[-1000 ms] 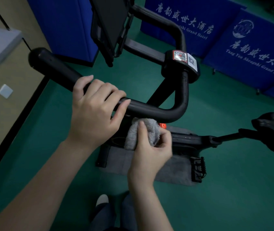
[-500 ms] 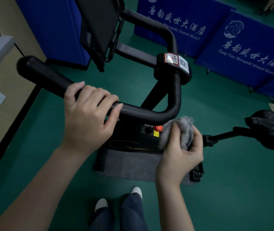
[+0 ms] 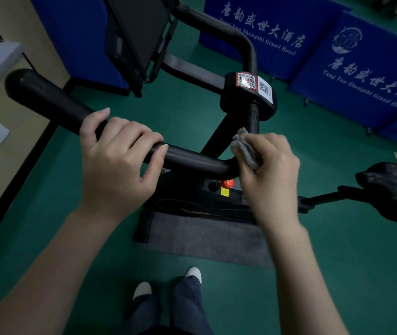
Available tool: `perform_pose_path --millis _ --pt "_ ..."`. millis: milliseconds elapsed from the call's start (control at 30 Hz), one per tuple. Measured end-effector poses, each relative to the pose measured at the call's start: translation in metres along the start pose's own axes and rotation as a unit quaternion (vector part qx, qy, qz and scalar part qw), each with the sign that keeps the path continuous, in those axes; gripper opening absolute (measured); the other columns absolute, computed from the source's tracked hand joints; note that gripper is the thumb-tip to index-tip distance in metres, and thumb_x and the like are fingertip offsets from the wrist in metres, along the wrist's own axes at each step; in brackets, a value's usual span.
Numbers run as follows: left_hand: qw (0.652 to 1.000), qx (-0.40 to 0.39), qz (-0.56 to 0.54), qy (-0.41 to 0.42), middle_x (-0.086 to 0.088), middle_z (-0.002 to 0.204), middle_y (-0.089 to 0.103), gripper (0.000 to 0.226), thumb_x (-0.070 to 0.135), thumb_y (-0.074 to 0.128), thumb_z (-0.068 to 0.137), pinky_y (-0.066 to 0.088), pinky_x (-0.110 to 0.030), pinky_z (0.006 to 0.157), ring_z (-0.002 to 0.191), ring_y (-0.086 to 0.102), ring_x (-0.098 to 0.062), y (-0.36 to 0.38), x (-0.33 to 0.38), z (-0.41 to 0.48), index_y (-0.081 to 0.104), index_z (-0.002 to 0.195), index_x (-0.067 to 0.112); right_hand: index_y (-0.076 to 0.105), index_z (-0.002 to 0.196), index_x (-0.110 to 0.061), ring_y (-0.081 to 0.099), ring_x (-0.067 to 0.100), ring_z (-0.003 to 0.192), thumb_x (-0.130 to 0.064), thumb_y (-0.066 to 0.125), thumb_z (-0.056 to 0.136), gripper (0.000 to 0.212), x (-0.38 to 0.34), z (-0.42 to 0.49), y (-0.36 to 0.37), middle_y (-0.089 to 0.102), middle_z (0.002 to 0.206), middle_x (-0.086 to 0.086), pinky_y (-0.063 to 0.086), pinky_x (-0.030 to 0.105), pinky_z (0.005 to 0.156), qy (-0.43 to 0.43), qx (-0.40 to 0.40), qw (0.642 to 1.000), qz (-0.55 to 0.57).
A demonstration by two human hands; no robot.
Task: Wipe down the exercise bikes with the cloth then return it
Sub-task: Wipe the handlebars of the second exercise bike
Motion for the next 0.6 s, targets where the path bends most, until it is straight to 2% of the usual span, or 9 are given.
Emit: perform_pose_path --millis 100,200,267,433,533,600 --pt "1.000 0.000 -0.004 -0.008 -0.001 0.087 0.068 0.026 0.028 0.049 0.096 0.022 -0.038 0.106 0.087 0.060 -0.023 0.000 0.001 0.000 0.070 0.088 0.013 0.059 0.108 -0.013 0.059 0.024 0.085 -0.015 0.070 0.084 0.026 -0.002 0.025 0.009 0.065 0.089 0.003 0.045 0.032 0.076 0.004 -0.133 0.991 0.008" --pt "1.000 0.002 -0.006 -0.011 0.000 0.086 0.067 0.027 0.028 0.049 0.096 0.022 -0.037 0.106 0.086 0.059 -0.022 0.000 0.000 -0.001 0.070 0.087 0.013 0.059 0.092 -0.020 0.056 0.007 0.071 -0.024 0.073 0.082 0.018 -0.007 0.043 0.026 0.061 0.076 -0.009 0.040 0.009 0.059 0.007 -0.225 0.974 0.032" --pt "1.000 0.005 -0.005 -0.011 0.000 0.085 0.067 0.027 0.028 0.049 0.096 0.023 -0.037 0.106 0.085 0.059 -0.022 0.000 -0.001 -0.001 0.070 0.087 0.013 0.064 0.085 -0.021 0.053 0.000 0.068 -0.028 0.074 0.080 0.013 -0.017 0.048 0.044 0.060 0.071 -0.013 0.038 0.003 0.057 -0.015 -0.275 0.961 0.038" --pt "1.000 0.008 -0.001 -0.008 0.001 0.085 0.067 0.025 0.028 0.049 0.095 0.022 -0.035 0.106 0.084 0.059 -0.022 0.000 -0.001 -0.002 0.070 0.086 0.015 0.068 0.080 -0.021 0.057 0.000 0.069 -0.027 0.072 0.084 0.009 -0.023 0.050 0.061 0.065 0.072 -0.010 0.042 0.016 0.067 -0.038 -0.371 0.924 0.084" --pt "1.000 0.013 0.001 -0.008 0.001 0.084 0.067 0.025 0.027 0.050 0.095 0.022 -0.034 0.106 0.083 0.060 -0.023 -0.001 -0.001 -0.001 0.070 0.086 0.014 0.071 0.087 -0.013 0.065 0.012 0.079 -0.025 0.070 0.085 0.011 -0.017 0.055 0.057 0.071 0.083 0.001 0.051 0.026 0.074 -0.089 -0.447 0.889 0.044" --pt "1.000 0.012 0.000 -0.012 0.000 0.084 0.067 0.025 0.027 0.050 0.095 0.021 -0.034 0.106 0.083 0.060 -0.023 -0.001 -0.001 -0.001 0.070 0.086 0.014 0.071 0.090 -0.014 0.065 0.012 0.081 -0.023 0.069 0.086 0.010 -0.015 0.059 0.058 0.072 0.085 0.001 0.051 0.027 0.075 -0.112 -0.471 0.875 0.016"
Point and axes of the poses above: each hand's wrist, its own z-axis towards the middle knuckle, its own y-axis out of the palm, x = y × z, the point moved 7 cm from there along z, towards the middle knuckle
